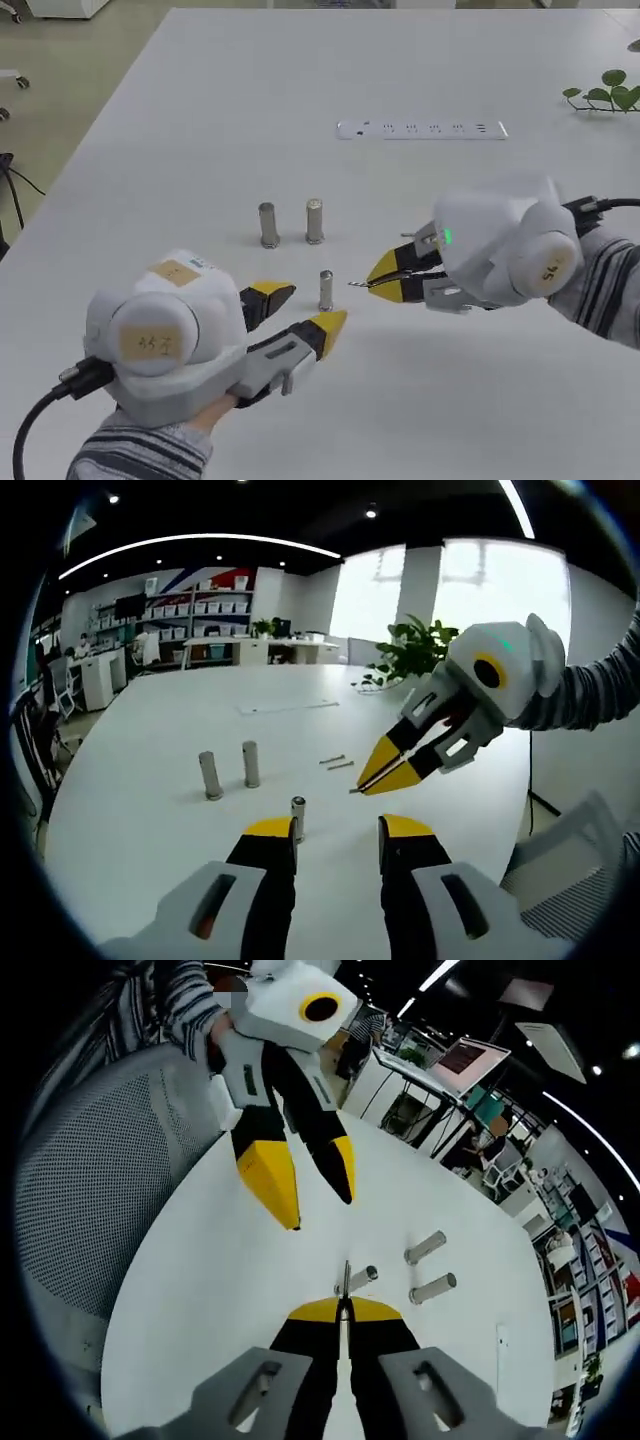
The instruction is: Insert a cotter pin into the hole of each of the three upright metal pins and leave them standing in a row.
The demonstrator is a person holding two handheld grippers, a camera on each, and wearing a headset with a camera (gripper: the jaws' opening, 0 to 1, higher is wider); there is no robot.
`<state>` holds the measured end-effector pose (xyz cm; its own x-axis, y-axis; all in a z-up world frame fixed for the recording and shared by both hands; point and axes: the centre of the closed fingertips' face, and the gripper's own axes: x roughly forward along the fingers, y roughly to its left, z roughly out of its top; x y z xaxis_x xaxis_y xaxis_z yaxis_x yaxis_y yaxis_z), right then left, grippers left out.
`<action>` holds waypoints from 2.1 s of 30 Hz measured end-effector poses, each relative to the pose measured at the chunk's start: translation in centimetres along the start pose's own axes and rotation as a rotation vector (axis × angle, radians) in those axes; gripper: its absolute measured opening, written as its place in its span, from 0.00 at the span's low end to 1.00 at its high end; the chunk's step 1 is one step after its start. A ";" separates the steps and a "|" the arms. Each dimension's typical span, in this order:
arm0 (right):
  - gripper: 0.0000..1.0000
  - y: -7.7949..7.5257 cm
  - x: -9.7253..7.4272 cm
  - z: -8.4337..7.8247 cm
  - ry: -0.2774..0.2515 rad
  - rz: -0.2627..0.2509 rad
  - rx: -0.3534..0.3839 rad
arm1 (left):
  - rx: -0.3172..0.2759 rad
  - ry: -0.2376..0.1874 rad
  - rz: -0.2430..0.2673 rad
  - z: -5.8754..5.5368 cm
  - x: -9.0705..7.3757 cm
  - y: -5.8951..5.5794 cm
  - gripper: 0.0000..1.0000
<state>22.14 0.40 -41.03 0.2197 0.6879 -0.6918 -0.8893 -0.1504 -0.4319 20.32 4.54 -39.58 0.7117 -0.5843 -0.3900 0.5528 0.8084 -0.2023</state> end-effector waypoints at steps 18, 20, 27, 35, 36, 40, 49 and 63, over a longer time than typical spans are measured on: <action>0.00 1.2 -0.6 3.6 -0.093 -0.007 -0.041 | -0.155 -0.058 -0.073 0.9 0.1 -1.5 0.07; 0.00 1.2 -0.6 3.8 -0.102 -0.010 -0.037 | -0.158 -0.059 -0.074 0.9 0.1 -1.6 0.05; 0.00 1.4 -0.6 4.2 -0.116 -0.013 -0.027 | -0.188 -0.068 -0.076 1.1 0.1 -1.6 0.00; 0.00 1.3 -0.6 4.2 -0.114 -0.022 -0.030 | -0.200 -0.073 -0.094 1.2 0.0 -1.9 0.00; 0.00 1.2 -0.6 4.2 -0.113 -0.022 -0.029 | -0.179 -0.075 -0.097 1.3 0.0 -1.9 0.00; 0.00 1.2 -0.6 4.0 -0.097 -0.019 -0.002 | -0.105 -0.075 -0.103 1.3 0.1 -2.2 0.00; 0.03 1.7 -0.4 3.1 -0.084 0.004 0.076 | 0.125 -0.038 -0.189 1.2 -0.1 -3.6 0.00; 0.00 2.9 -0.4 3.0 -0.065 0.055 0.073 | 0.238 0.008 -0.225 0.1 -0.3 -3.6 0.00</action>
<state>18.29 1.79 -40.23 0.1452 0.7252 -0.6730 -0.9268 -0.1384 -0.3491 18.15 1.77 -38.61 0.5572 -0.7452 -0.3664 0.7824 0.6190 -0.0691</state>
